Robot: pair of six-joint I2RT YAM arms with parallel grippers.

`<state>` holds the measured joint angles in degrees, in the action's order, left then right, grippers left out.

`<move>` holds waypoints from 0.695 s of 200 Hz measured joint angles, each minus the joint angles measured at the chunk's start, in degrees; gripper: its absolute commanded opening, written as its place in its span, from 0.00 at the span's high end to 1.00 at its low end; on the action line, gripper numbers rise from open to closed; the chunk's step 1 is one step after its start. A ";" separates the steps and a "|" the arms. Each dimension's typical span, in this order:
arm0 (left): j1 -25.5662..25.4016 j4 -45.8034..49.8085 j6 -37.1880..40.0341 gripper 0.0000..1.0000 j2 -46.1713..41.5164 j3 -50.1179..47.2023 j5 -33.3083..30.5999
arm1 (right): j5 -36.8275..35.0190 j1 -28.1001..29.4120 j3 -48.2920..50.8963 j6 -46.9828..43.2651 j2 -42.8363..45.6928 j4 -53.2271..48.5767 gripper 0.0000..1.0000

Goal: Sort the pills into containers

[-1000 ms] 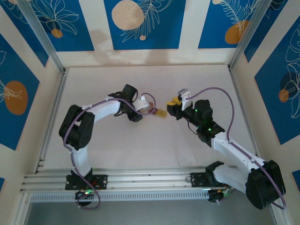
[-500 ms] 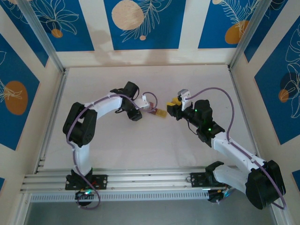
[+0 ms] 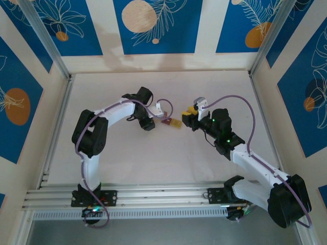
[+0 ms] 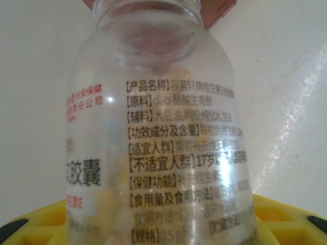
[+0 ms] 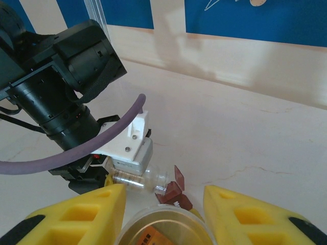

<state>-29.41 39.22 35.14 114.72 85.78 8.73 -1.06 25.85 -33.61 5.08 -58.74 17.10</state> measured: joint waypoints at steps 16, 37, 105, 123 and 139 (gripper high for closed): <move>0.00 0.96 0.28 1.00 0.28 1.11 -0.26 | 0.00 0.00 0.00 0.00 0.00 0.00 1.00; 0.00 2.23 1.05 1.00 1.14 2.67 -0.42 | 0.00 0.00 0.00 0.00 0.00 0.00 1.00; -0.02 6.71 2.97 1.00 3.98 6.71 -2.16 | 0.00 0.00 0.00 0.00 0.00 -0.02 1.00; -0.15 7.56 3.04 1.00 4.00 7.85 -3.04 | 0.00 0.00 0.00 0.00 0.00 -0.02 1.00; -0.35 8.28 3.50 1.00 4.02 8.59 -3.85 | 0.00 0.00 0.00 0.00 0.00 -0.02 1.00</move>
<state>-29.76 47.51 38.63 118.74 94.37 4.89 -1.06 25.85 -33.61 5.08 -58.74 17.08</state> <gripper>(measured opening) 0.505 0.408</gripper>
